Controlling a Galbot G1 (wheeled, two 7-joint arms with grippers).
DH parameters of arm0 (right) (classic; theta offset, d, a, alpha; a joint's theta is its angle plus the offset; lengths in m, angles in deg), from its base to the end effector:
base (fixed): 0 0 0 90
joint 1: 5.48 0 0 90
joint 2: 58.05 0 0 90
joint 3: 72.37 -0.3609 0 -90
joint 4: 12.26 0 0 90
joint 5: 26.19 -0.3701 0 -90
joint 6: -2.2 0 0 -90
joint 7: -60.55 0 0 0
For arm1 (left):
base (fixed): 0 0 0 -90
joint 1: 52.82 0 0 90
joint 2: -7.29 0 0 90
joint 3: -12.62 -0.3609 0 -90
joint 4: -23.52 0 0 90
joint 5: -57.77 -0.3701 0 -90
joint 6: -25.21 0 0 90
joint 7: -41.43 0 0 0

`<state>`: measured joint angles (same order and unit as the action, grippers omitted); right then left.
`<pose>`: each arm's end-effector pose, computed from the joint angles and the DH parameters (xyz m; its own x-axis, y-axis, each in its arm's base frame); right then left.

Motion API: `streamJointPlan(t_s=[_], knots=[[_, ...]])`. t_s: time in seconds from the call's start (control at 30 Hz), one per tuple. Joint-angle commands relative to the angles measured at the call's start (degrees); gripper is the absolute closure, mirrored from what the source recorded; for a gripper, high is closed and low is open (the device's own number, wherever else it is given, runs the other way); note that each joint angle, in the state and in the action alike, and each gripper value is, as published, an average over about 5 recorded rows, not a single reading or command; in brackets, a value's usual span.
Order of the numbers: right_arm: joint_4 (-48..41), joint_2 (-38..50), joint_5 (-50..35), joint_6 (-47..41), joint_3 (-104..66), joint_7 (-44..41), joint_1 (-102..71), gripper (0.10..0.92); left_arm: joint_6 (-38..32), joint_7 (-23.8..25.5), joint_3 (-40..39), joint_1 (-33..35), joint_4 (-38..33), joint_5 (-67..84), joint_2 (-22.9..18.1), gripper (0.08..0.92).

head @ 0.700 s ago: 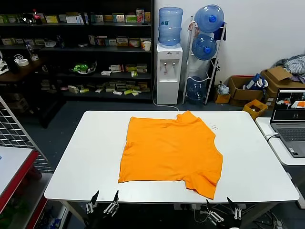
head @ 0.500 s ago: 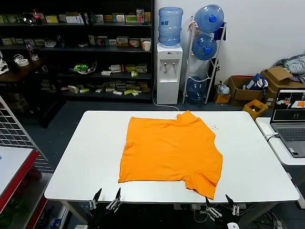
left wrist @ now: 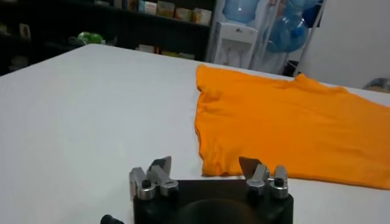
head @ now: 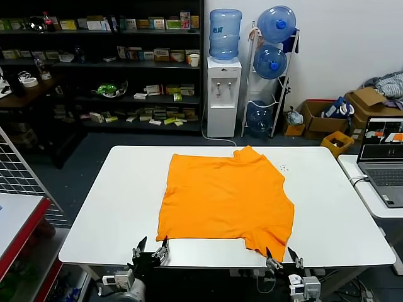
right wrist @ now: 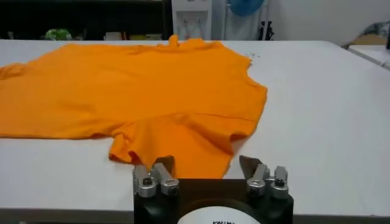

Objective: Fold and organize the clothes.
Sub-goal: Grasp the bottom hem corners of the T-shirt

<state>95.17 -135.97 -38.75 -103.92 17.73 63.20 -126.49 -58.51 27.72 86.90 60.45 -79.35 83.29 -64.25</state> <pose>0.1766 -0.0517 -0.3916 -0.8648 -0.0207 0.5016 -0.0180 0.9998 0.0101 0.2025 -0.0046 -0.4083 -0.9084 0.1068 0.4042 0.0434 0.9857 -0.1628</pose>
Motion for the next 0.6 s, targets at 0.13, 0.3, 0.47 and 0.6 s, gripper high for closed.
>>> streamJointPlan(t_s=[0.13, 0.3, 0.47, 0.6], knots=[[-0.84, -0.04, -0.33, -0.72, 0.72, 0.33, 1.01, 0.571, 1.45, -0.71, -1.52, -3.60, 2.89, 0.92, -0.02, 0.440], [-0.56, 0.00, -0.52, 0.89, 1.42, 1.14, 0.06, 0.710, 1.26, -0.58, -1.62, -2.84, 2.13, 0.77, -0.06, 0.579], [0.96, 0.10, -1.19, 1.42, 1.67, 1.50, -1.48, 0.856, 1.00, -0.35, -1.66, -1.43, 0.24, 0.86, 0.14, 0.726], [3.83, 0.69, -1.95, 1.99, 1.60, 1.92, -4.22, 0.898, 0.91, -0.57, -1.36, 0.98, -2.80, 1.11, 0.95, 0.838]])
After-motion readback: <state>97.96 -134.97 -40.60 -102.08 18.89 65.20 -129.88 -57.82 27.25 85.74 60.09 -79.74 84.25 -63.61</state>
